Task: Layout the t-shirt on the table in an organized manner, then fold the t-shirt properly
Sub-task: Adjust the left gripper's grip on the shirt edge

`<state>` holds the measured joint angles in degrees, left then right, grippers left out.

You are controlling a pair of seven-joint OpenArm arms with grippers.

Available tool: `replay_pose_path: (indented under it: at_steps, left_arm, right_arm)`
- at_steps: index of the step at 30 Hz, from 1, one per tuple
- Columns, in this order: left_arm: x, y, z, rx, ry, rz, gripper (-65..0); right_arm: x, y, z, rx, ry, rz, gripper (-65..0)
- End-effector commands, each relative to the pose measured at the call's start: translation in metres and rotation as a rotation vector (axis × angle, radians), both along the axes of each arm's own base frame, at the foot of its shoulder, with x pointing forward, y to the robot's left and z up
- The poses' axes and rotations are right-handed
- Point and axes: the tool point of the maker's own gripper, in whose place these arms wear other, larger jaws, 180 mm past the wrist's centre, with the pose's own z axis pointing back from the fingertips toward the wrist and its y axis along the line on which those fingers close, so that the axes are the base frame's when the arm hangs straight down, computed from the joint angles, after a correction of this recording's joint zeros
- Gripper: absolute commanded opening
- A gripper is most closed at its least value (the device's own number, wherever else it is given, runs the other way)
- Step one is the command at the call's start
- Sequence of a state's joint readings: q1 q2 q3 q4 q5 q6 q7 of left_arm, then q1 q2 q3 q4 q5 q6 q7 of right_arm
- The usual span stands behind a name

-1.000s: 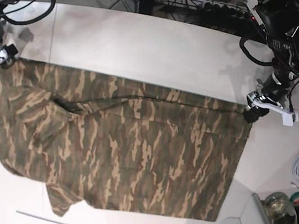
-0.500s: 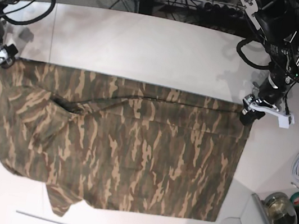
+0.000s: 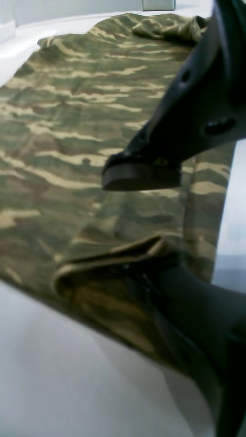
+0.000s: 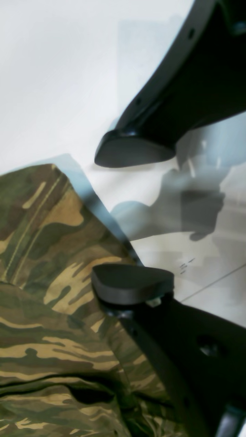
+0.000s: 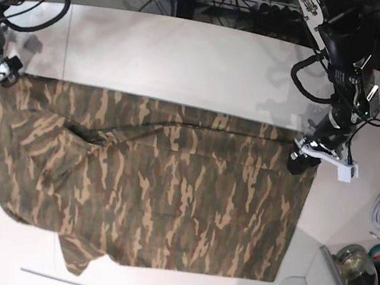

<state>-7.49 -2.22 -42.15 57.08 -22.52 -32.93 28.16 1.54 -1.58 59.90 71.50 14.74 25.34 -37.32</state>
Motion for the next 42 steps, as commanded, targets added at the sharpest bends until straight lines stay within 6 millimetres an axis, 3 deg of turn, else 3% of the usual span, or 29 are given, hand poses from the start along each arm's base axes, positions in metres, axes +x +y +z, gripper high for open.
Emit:
replay_pose_path:
  at_steps: [1, 16, 23, 33, 39, 42]
  left_arm:
    - [0.015, 0.006, 0.018, 0.011, -0.061, 0.007, -39.2]
    - [0.056, -0.015, 0.027, -0.078, -0.093, -0.003, -39.2]
    - [0.068, -0.017, 0.037, -0.086, -0.122, -0.002, -39.2]
    - [0.063, -0.011, 0.022, -0.1, -0.061, 0.056, -39.2]
    - [0.06, -0.007, 0.021, -0.095, -0.061, 0.064, -39.2]
    - [0.061, 0.0, 0.034, -0.06, -0.091, 0.066, -39.2]
  right_arm:
    - [0.009, -0.01, 0.012, -0.027, -0.043, -0.007, -23.3]
    - [0.012, -0.01, 0.013, -0.028, -0.047, -0.005, -23.3]
    - [0.024, 0.009, 0.013, -0.034, -0.041, 0.084, -23.3]
    - [0.025, 0.01, 0.014, -0.034, -0.045, 0.081, -23.3]
    - [0.027, 0.002, 0.026, -0.07, -0.067, 0.075, -23.3]
    - [0.024, 0.001, 0.025, -0.074, -0.06, 0.076, -23.3]
